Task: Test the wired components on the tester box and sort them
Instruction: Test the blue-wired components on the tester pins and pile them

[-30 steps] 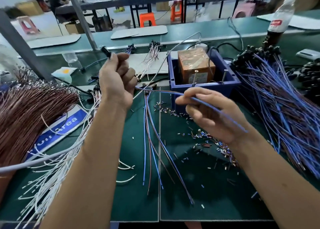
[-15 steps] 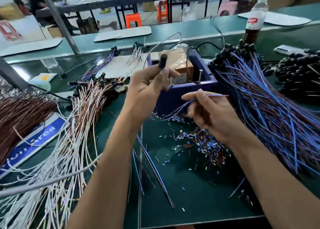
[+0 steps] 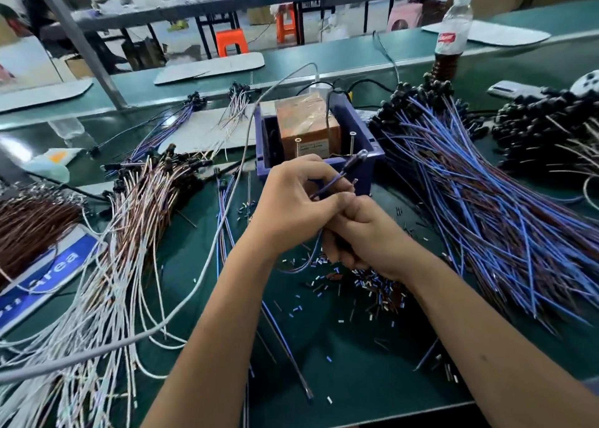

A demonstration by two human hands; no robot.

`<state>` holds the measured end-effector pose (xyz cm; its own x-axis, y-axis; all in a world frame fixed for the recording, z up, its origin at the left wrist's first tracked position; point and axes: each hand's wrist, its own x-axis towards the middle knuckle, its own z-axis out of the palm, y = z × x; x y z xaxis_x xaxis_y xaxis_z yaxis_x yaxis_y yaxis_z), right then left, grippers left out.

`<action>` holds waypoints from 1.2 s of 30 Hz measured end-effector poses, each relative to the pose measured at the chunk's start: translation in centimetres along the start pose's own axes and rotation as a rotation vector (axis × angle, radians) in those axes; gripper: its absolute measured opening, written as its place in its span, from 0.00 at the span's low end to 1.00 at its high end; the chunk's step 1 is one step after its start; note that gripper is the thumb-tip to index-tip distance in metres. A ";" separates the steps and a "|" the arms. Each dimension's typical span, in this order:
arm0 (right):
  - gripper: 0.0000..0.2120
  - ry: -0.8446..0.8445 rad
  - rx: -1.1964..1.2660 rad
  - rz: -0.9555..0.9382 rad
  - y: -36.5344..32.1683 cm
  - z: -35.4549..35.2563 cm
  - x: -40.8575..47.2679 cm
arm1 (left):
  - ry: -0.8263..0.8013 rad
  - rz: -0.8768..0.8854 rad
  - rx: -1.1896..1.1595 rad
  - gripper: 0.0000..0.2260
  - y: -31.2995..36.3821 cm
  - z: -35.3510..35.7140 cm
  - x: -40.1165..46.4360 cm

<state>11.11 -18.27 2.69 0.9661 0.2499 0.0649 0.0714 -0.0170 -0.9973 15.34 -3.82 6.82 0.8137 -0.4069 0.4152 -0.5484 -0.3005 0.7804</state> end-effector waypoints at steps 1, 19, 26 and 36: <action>0.25 0.004 0.010 0.001 0.1 0.0 0.0 | 0.003 0.006 0.008 0.03 -0.2 0.0 -0.1; 0.09 0.286 0.103 -0.243 0.7 -2.9 0.6 | 0.005 -0.099 -0.276 0.07 -4.1 0.7 -1.8; 0.04 0.342 0.004 -0.209 1.1 -3.0 0.8 | -0.002 -0.207 -0.392 0.03 -4.4 1.0 -2.1; 0.04 0.366 0.040 -0.167 1.5 -3.0 1.1 | 0.023 -0.246 -0.402 0.02 -4.2 1.2 -2.3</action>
<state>13.00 -20.98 1.40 0.9672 -0.1153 0.2264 0.2317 0.0344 -0.9722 15.59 -2.70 1.99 0.9165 -0.3453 0.2021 -0.2245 -0.0254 0.9742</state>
